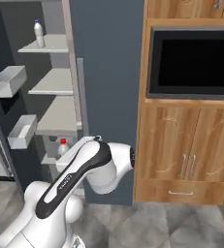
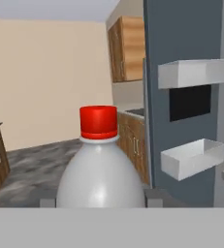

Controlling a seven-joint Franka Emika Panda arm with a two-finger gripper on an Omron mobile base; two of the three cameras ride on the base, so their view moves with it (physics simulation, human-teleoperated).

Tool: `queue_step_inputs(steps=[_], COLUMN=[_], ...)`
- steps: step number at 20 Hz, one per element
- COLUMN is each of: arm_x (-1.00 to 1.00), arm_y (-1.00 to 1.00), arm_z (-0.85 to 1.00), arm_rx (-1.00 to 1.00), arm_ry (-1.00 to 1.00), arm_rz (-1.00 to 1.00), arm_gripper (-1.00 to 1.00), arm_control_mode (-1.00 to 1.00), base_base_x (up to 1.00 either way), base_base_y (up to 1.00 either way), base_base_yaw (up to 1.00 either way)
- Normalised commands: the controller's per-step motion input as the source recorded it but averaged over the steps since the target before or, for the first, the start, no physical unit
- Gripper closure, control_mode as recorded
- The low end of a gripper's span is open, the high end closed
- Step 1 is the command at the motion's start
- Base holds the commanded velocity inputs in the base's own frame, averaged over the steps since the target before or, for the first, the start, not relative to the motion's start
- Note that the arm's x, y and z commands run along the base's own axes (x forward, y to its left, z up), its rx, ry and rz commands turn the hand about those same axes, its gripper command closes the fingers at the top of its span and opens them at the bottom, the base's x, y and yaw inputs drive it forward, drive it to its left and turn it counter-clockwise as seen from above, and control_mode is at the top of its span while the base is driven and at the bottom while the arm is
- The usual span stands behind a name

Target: Take the bottled waters from the counter and place them in the freezer to freeze. Close the freezer door after placing the bottles.

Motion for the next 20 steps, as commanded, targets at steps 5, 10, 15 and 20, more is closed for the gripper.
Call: queue_step_inputs(steps=[5, 10, 15, 20], arm_x=[0.00, 0.00, 0.00, 0.00], arm_y=[0.00, 0.00, 0.00, 0.00], arm_z=[0.00, 0.00, 0.00, 0.00], arm_rx=[0.00, 0.00, 0.00, 0.00], arm_ry=[0.00, 0.00, 0.00, 0.00], arm_rz=[0.00, 0.00, 0.00, 0.00], arm_gripper=[1.00, 1.00, 1.00, 1.00], arm_control_mode=[1.00, 1.00, 1.00, 1.00], base_base_x=[0.55, 0.21, 0.21, 0.31], base_base_y=[-0.34, 0.00, -0.05, 0.30], base_base_yaw=[0.69, 0.57, 0.15, 0.00])
